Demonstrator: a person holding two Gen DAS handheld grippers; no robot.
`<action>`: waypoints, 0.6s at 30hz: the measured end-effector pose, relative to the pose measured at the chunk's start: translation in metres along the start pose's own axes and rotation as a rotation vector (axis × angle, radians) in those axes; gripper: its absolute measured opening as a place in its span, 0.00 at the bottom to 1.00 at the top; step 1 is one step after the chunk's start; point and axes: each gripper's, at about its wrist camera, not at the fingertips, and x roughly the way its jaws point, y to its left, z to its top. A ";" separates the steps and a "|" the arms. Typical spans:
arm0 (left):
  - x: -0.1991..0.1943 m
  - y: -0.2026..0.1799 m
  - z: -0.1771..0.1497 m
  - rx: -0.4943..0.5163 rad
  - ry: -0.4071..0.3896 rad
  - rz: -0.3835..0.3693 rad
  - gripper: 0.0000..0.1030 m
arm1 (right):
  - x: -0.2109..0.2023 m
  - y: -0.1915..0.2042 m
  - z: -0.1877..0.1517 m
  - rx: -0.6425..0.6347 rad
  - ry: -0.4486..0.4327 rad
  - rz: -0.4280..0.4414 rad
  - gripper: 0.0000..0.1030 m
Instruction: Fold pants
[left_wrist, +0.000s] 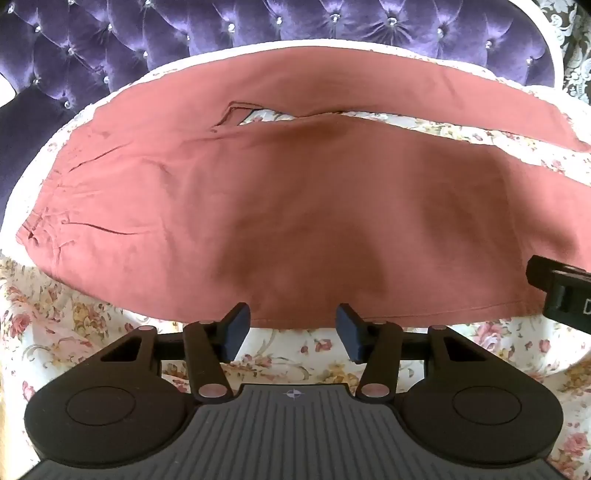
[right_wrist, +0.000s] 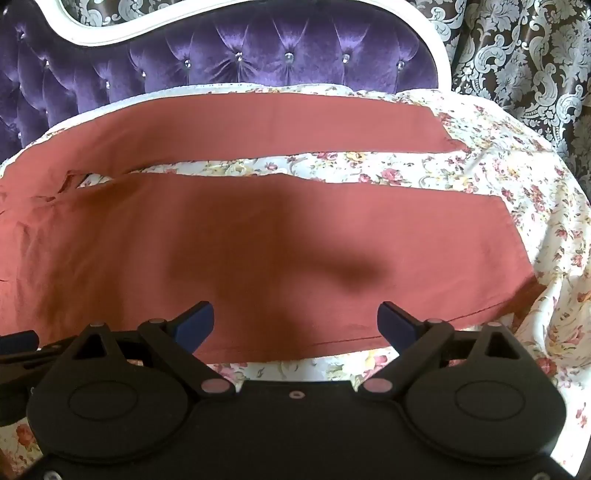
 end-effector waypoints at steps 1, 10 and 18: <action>0.000 0.000 0.000 -0.003 0.002 -0.003 0.49 | 0.000 0.000 0.000 0.000 0.003 0.001 0.92; 0.001 -0.002 -0.002 -0.003 0.014 -0.010 0.49 | 0.001 0.000 -0.011 -0.004 -0.008 0.001 0.92; 0.006 -0.002 -0.004 -0.001 0.019 -0.020 0.49 | 0.008 0.001 -0.008 0.000 0.022 0.007 0.92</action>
